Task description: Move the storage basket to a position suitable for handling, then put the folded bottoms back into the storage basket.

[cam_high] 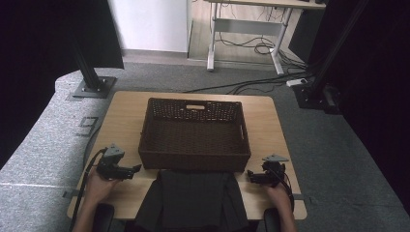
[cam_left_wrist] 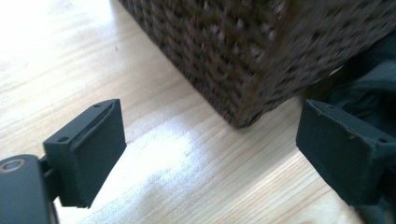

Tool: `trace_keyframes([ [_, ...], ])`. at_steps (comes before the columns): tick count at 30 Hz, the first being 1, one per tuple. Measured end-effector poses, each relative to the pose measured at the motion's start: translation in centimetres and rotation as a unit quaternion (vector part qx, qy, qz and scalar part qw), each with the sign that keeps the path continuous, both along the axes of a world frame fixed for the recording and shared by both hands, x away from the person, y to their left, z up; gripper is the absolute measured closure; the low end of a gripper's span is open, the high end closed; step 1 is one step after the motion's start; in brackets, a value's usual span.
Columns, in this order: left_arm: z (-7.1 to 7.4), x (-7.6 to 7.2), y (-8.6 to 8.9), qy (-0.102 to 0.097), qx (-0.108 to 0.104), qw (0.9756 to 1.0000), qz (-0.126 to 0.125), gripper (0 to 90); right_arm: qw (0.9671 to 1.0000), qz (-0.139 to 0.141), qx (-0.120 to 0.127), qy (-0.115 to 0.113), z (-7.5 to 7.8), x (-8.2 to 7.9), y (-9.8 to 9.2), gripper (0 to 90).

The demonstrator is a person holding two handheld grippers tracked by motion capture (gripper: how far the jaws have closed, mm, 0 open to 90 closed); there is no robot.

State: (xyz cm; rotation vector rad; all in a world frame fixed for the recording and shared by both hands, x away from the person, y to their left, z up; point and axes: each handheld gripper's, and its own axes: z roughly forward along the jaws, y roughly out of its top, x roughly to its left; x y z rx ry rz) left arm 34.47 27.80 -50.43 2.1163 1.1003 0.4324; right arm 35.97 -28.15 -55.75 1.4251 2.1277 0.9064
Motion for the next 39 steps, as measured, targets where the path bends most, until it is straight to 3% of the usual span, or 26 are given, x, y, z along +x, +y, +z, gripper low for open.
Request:
trace_keyframes([
  [5,-2.0,0.3,-0.4,0.019,0.029,0.9994,0.003,5.3,1.0000,0.000,0.000,0.001,0.0,0.0,0.0,0.0],
  [7,-3.0,0.4,-0.7,0.031,0.052,0.9982,0.002,3.9,1.0000,0.000,0.000,0.000,0.0,0.0,0.0,0.0],
  [10,-3.5,0.6,-1.0,0.043,0.069,0.9967,0.001,1.7,1.0000,0.000,0.000,0.000,0.0,0.0,0.0,0.0],
  [14,-4.0,0.8,-1.0,0.050,0.048,0.9976,-0.003,0.0,1.0000,0.002,0.000,0.000,0.0,0.0,0.0,0.0],
  [17,-4.4,0.5,-0.7,0.028,0.031,0.9991,0.000,0.0,1.0000,0.003,0.000,0.000,0.0,0.0,0.0,0.0],
  [25,-4.4,0.5,-0.7,0.028,0.031,0.9989,0.022,0.0,1.0000,0.005,0.000,0.000,0.0,0.0,0.0,0.0],
  [36,-4.4,0.4,-1.0,0.028,0.031,0.9988,0.024,0.0,0.9999,0.009,-0.001,0.004,0.1,-0.2,0.1,0.0],
  [39,-4.2,0.4,-1.2,0.037,0.036,0.9984,0.025,0.0,0.9998,0.014,-0.004,0.012,0.2,-0.4,0.2,0.0],
])
